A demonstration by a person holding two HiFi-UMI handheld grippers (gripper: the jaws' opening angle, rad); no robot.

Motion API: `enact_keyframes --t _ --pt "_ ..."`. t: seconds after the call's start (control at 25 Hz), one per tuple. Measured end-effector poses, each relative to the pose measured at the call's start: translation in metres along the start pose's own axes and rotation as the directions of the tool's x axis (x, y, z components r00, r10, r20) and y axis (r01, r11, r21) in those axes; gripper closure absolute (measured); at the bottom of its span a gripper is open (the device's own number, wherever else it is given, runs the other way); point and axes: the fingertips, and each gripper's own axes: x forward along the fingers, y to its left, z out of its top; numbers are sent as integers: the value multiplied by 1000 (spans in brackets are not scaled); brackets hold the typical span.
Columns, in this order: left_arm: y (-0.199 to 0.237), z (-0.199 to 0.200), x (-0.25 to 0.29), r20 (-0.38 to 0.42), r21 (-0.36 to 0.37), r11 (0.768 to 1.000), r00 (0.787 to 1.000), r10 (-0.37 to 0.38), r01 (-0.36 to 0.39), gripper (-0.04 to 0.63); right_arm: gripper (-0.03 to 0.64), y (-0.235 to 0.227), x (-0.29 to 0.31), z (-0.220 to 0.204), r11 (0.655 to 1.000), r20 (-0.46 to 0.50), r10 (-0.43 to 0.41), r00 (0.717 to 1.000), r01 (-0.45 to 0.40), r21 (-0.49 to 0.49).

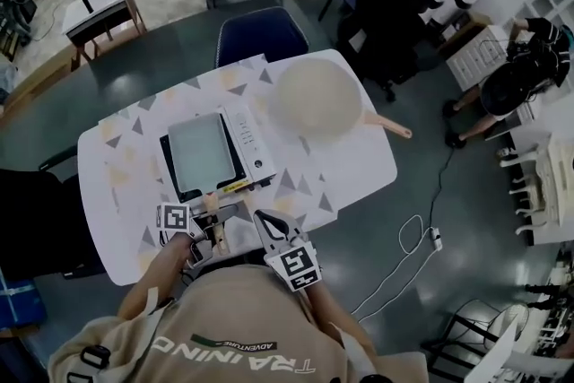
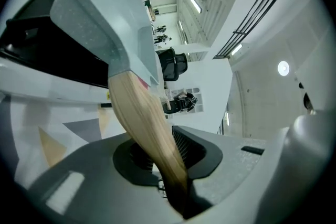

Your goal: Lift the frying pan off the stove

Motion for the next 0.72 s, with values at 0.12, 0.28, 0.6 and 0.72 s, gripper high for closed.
enact_keyframes --t 0.12,0.28,0.6,0.72 --pt "-5 1 -3 -2 11 1000 1000 12 -12 515 620 -1 1 2 1000 8 6 1000 -6 0" --pt "-14 3 -7 -3 26 1000 1000 -8 8 503 620 -1 6 3 1000 17 17 1000 -17 -1" --pt "-44 10 -10 -25 149 989 1000 -3 7 500 620 -4 12 8 1000 31 28 999 -27 -9" --pt "-59 13 -8 -23 155 986 999 -49 52 494 620 -5 14 12 1000 40 30 999 -29 -11"
